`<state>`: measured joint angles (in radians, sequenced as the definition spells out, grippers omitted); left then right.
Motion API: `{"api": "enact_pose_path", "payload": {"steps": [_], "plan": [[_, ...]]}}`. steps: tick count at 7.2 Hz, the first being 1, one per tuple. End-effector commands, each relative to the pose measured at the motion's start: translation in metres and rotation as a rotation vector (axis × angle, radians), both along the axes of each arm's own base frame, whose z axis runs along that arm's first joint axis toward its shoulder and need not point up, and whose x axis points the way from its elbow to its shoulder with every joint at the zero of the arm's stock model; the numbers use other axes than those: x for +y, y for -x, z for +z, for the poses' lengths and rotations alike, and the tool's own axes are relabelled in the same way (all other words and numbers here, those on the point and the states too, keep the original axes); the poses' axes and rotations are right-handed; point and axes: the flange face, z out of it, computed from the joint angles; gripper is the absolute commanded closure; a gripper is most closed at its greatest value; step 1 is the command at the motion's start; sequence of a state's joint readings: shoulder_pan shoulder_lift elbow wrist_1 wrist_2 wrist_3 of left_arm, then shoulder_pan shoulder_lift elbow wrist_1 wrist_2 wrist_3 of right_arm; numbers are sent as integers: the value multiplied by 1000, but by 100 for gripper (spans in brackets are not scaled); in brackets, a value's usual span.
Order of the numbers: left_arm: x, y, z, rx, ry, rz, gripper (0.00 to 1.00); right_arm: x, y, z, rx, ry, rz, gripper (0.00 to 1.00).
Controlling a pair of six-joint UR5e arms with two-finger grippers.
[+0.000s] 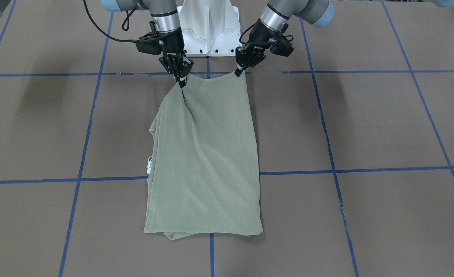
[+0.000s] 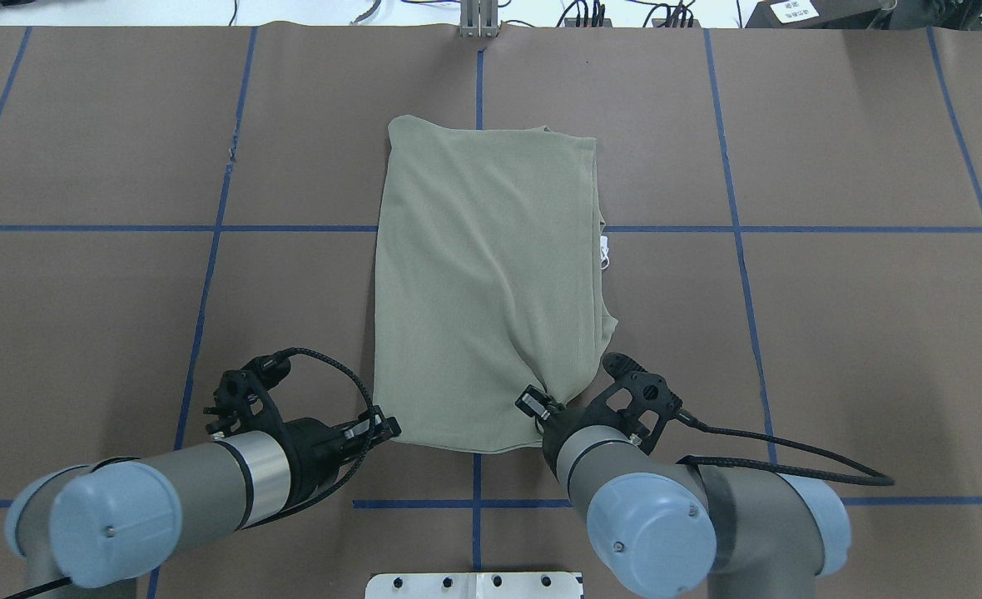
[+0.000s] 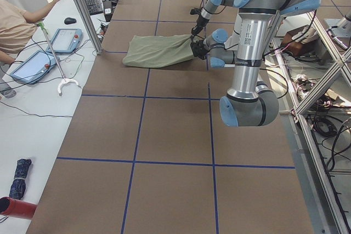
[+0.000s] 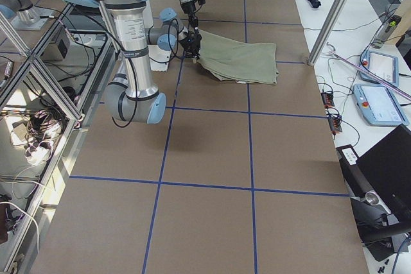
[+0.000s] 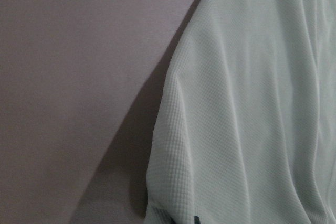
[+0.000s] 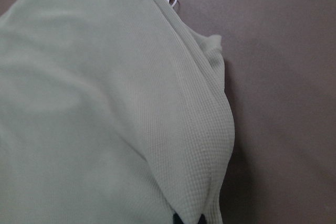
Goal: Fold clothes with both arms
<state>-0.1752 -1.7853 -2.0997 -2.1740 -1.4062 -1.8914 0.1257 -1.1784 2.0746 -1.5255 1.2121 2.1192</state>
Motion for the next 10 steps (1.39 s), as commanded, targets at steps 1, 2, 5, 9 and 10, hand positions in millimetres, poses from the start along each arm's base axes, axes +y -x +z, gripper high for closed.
{"api": "enact_pose_path", "payload": {"steps": [1, 2, 5, 9, 10], "plan": [[28, 107, -86, 14, 1, 92, 100, 37, -97, -65, -21, 9, -68, 100], [36, 129, -99, 14, 9, 130, 100, 41, -115, -79, -32, 15, -85, 100], [-3, 61, -79, -113, -44, 94, 100, 1, -58, -69, 95, -30, -58, 100], [-105, -14, -17, -319, -81, -8, 100, -93, 2, -10, 151, -50, -41, 100], [-123, -6, -24, -319, -109, -30, 100, -103, 4, -4, 163, -50, -31, 100]]}}
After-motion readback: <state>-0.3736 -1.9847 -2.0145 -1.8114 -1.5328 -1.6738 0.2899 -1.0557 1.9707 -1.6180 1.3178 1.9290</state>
